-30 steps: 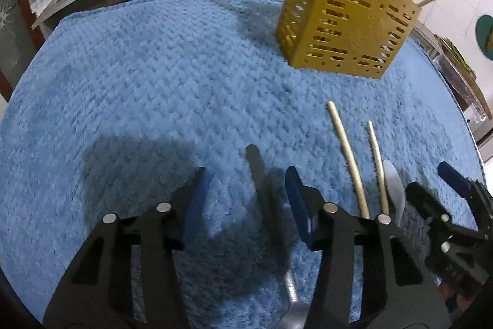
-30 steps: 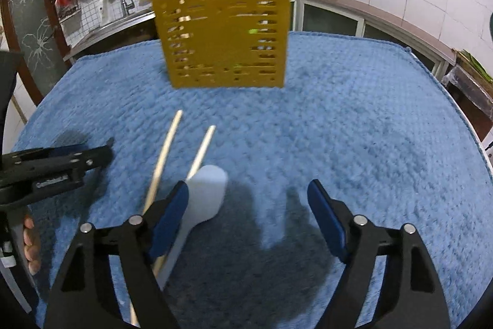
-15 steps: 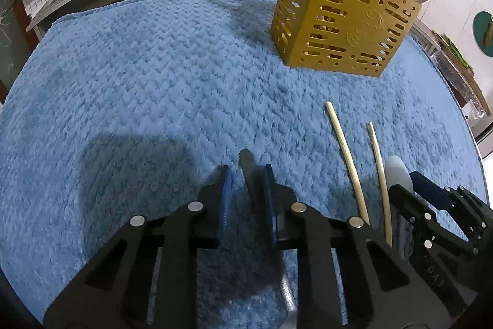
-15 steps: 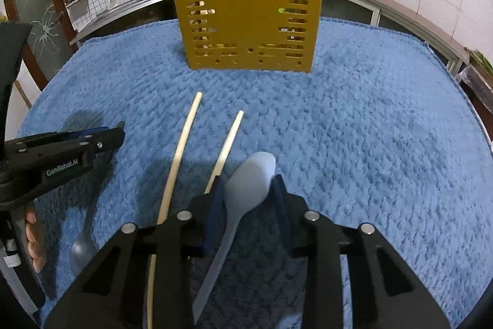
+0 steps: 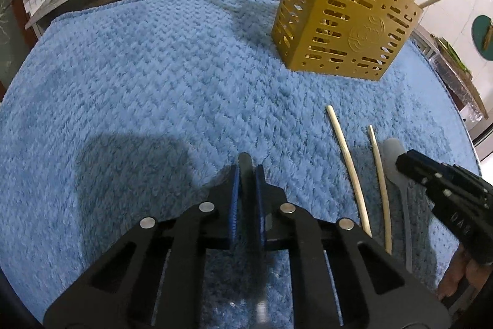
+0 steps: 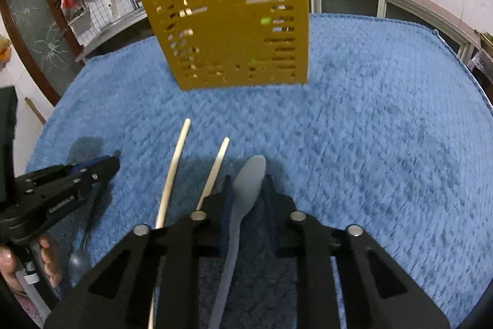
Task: Organize utensils
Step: 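Close the left tool on the metal spoon while the right tool grasps the white spoon, then lift the metal spoon with the left tool while the right tool lifts the white spoon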
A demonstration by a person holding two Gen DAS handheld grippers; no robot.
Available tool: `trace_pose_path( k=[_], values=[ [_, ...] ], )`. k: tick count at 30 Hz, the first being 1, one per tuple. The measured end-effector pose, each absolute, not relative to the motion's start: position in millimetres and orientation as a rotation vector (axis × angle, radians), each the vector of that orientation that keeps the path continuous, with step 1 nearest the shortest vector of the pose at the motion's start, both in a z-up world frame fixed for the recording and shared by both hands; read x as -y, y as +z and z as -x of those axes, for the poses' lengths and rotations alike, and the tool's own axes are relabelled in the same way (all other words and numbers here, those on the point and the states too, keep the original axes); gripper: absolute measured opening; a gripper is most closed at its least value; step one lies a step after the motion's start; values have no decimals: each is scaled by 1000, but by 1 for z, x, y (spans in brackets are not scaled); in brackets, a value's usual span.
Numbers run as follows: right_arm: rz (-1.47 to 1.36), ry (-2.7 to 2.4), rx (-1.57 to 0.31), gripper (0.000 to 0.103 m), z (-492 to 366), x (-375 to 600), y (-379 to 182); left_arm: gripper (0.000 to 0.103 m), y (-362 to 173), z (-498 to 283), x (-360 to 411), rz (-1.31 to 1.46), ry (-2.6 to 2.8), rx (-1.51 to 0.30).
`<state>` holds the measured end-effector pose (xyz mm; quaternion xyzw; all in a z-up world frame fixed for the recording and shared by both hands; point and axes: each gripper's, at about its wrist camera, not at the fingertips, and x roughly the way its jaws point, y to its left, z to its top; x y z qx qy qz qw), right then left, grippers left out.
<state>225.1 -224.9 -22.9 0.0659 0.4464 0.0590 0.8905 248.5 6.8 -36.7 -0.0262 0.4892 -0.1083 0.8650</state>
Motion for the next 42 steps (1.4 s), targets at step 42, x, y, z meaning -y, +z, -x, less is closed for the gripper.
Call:
trace_pose_path(
  k=[42],
  values=[
    [-533, 338, -736, 3, -217, 295, 2, 8, 18, -227, -27, 184, -259, -876]
  ],
)
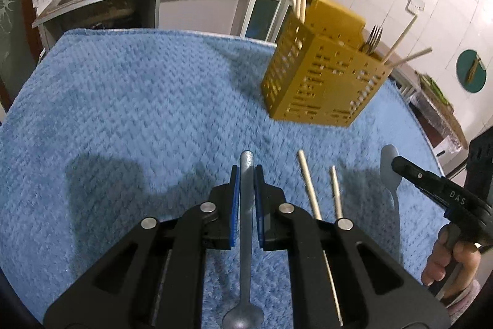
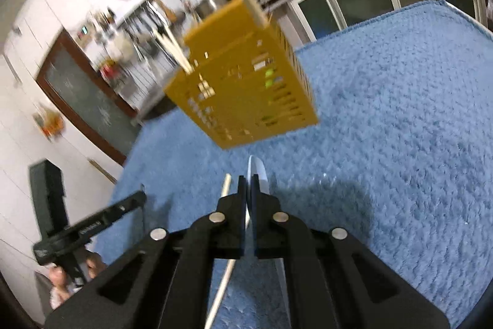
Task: Organize utensils
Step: 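Lift the metal spoon with the left tool while the right tool lifts the white spoon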
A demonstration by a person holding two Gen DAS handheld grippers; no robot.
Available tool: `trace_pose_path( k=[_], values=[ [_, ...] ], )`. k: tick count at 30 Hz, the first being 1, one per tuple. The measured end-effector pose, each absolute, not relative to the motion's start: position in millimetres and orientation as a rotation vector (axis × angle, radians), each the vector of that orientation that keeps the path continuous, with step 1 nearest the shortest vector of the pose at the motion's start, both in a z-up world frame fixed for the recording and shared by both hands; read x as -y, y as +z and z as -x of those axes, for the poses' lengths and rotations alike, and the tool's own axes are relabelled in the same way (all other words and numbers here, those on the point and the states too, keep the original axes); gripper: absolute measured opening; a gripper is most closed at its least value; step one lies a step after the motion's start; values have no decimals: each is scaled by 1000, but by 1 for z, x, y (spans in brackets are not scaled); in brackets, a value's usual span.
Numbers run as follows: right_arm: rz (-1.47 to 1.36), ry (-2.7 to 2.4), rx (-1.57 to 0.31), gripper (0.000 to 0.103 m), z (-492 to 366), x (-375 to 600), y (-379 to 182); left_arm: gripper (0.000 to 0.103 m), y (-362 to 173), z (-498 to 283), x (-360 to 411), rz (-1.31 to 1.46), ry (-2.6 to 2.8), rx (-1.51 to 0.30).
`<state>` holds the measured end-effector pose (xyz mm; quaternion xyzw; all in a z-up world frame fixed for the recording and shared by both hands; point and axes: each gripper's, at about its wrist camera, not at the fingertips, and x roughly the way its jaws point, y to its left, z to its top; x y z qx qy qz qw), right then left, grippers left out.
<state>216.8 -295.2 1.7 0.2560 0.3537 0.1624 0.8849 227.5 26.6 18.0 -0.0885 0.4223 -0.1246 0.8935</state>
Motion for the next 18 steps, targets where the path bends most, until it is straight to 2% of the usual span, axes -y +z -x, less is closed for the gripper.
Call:
trace_pose_path(
  k=[11, 16, 18],
  values=[
    [-538, 323, -574, 3, -205, 324, 17, 7, 58, -218, -16, 182, -274, -744],
    [-442, 263, -499, 3, -197, 327, 36, 6, 71, -216, -8, 161, -277, -701],
    [-376, 241, -470, 3, -194, 322, 43, 2, 74, -216, -5, 159, -281, -693]
  ],
)
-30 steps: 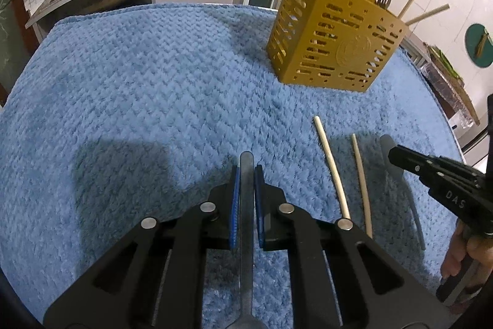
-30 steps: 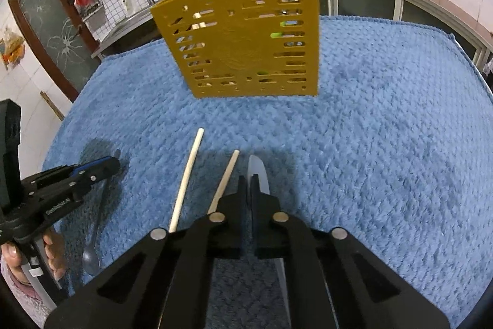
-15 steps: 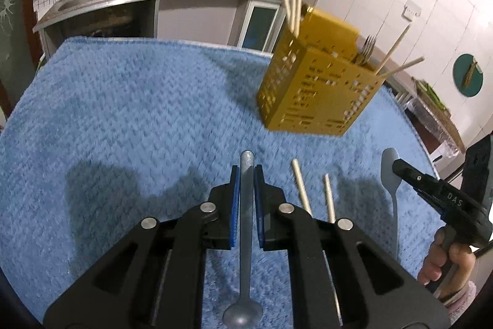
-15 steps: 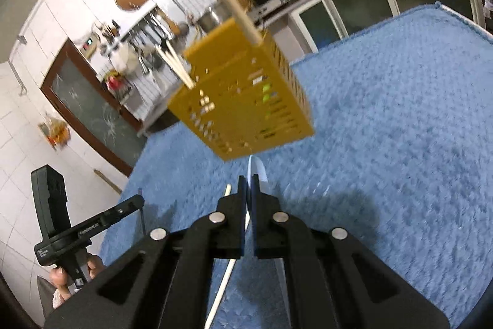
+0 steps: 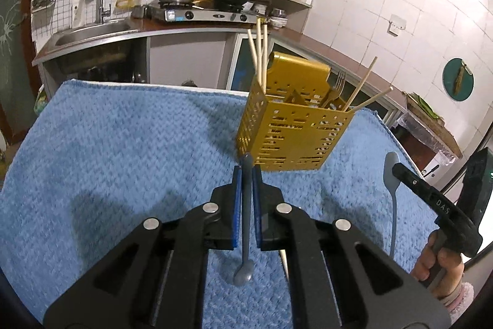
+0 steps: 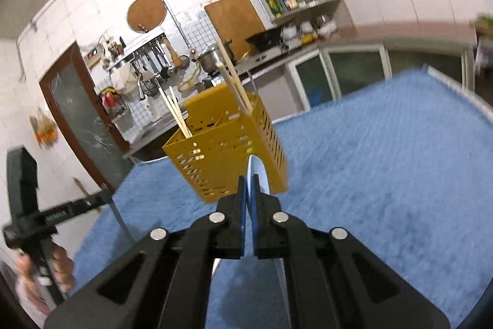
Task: Organize utensils
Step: 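Lift the metal spoon with the left tool while the right tool lifts the white spoon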
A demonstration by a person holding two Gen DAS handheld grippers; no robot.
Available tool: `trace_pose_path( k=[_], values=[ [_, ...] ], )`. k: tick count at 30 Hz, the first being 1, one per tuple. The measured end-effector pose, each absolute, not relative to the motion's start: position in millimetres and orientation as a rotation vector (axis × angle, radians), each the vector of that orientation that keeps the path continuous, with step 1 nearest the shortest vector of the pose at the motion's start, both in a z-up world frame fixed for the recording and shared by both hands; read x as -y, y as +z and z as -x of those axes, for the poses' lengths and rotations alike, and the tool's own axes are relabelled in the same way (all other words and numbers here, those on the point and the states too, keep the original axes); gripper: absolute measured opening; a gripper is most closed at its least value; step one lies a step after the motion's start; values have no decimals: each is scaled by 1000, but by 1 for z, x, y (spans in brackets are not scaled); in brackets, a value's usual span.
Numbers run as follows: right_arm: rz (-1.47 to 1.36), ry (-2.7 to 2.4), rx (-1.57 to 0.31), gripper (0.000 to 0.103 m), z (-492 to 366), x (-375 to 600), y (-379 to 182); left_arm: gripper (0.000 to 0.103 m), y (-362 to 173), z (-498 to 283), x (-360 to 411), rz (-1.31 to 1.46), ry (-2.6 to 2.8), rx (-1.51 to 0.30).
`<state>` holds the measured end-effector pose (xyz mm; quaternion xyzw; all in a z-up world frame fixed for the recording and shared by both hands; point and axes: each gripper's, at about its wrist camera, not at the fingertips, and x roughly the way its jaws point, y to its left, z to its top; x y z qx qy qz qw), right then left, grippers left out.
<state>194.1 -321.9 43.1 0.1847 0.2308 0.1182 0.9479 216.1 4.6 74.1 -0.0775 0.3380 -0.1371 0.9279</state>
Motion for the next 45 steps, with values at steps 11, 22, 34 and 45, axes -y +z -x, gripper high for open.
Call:
trace_pose_path(
  k=[11, 22, 34, 45],
  values=[
    [-386, 257, -407, 3, -191, 333, 58, 2, 78, -223, 1, 149, -297, -675],
    [-479, 133, -638, 3, -231, 359, 7, 2, 75, -228, 6, 139, -309, -676],
    [-531, 190, -586, 3, -232, 366, 8, 2, 84, -231, 9, 142, -320, -656],
    [-345, 244, -600, 3, -244, 338, 46, 2, 108, -237, 10, 136, -340, -625]
  ],
)
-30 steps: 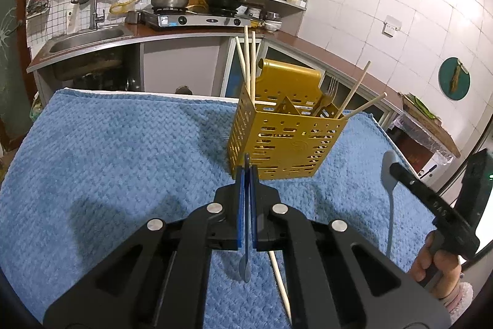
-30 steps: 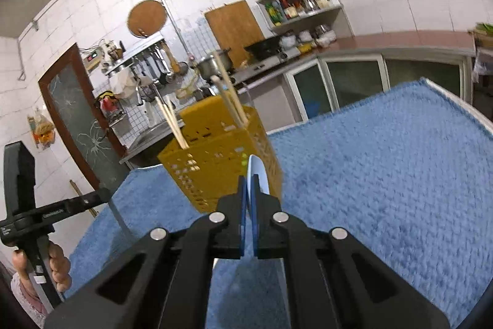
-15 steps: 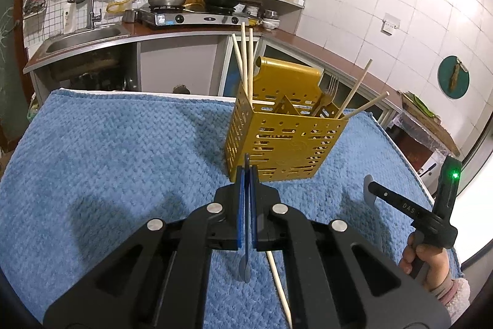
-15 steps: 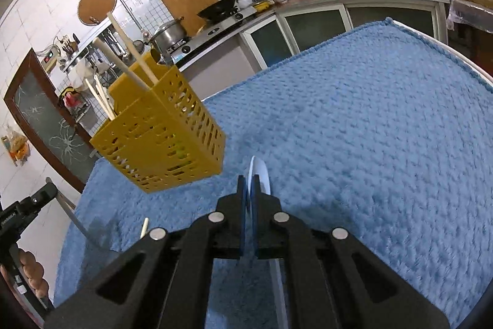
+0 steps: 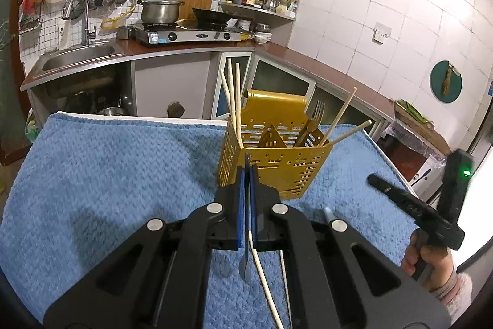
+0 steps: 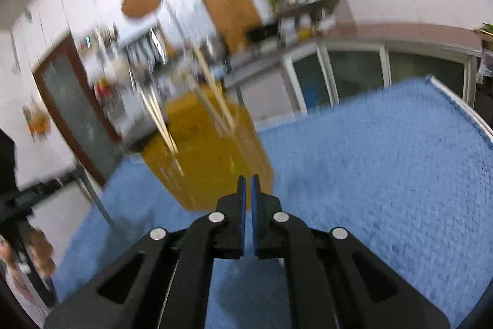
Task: Organize utensils
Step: 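Lift the metal spoon with the left tool while the right tool lifts the white spoon, then lower the metal spoon and white spoon into the yellow caddy with both tools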
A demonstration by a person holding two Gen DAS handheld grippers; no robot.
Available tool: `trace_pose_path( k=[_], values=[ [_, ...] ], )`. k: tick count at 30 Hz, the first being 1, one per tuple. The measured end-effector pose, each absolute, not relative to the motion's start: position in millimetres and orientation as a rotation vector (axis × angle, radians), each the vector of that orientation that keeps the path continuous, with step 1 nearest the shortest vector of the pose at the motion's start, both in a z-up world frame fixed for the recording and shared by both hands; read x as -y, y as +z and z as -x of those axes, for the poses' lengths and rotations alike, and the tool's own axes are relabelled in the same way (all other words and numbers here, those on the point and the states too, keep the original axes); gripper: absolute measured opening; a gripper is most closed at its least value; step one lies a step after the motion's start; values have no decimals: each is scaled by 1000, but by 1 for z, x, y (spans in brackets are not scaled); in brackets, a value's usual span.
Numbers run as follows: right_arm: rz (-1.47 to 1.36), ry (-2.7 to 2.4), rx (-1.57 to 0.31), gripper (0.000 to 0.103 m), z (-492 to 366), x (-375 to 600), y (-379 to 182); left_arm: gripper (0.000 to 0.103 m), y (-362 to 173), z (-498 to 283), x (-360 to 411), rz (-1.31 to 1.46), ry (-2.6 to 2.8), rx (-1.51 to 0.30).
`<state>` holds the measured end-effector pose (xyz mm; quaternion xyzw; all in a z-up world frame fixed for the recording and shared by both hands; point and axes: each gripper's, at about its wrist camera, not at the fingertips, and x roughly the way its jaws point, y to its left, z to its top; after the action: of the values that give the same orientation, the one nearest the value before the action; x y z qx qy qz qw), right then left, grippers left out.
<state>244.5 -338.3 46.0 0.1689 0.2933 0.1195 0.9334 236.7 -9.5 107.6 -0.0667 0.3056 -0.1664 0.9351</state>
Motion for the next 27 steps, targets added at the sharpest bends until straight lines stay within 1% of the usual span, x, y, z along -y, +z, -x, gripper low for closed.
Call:
trace_pose_path(
  k=[2, 3, 8, 9, 10, 11, 13, 17, 20, 21, 22, 24, 27],
  values=[
    [-299, 216, -666, 4, -252, 338, 37, 2, 104, -238, 11, 130, -342, -633],
    [-269, 203, -691, 7, -255, 337, 30, 2, 103, -239, 11, 131, -341, -637],
    [-223, 179, -795, 8, -266, 336, 6, 2, 93, -243, 12, 129, -340, -672],
    [-206, 174, -828, 25, -270, 333, 1, 2, 91, -243, 12, 127, -340, -678],
    [-195, 167, -842, 50, -272, 333, -1, 2, 90, -243, 12, 125, -340, -681],
    [-180, 156, -846, 53, -272, 331, -2, 2, 89, -243, 12, 123, -341, -684],
    [-140, 143, -856, 53, -274, 325, -2, 2, 88, -243, 12, 120, -341, -685],
    [-56, 142, -942, 53, -284, 309, -6, 2, 86, -245, 13, 120, -342, -696],
    [-6, 115, -998, 50, -293, 301, -13, 2, 84, -245, 15, 115, -344, -701],
    [0, 110, -1021, 46, -296, 300, -15, 2, 84, -245, 16, 114, -344, -703],
    [3, 110, -1031, 39, -297, 299, -17, 2, 84, -245, 16, 112, -345, -704],
    [9, 104, -1055, 32, -299, 298, -20, 2, 83, -245, 17, 108, -345, -706],
    [6, 103, -1055, 32, -300, 298, -20, 2, 83, -246, 17, 106, -344, -709]
  ],
)
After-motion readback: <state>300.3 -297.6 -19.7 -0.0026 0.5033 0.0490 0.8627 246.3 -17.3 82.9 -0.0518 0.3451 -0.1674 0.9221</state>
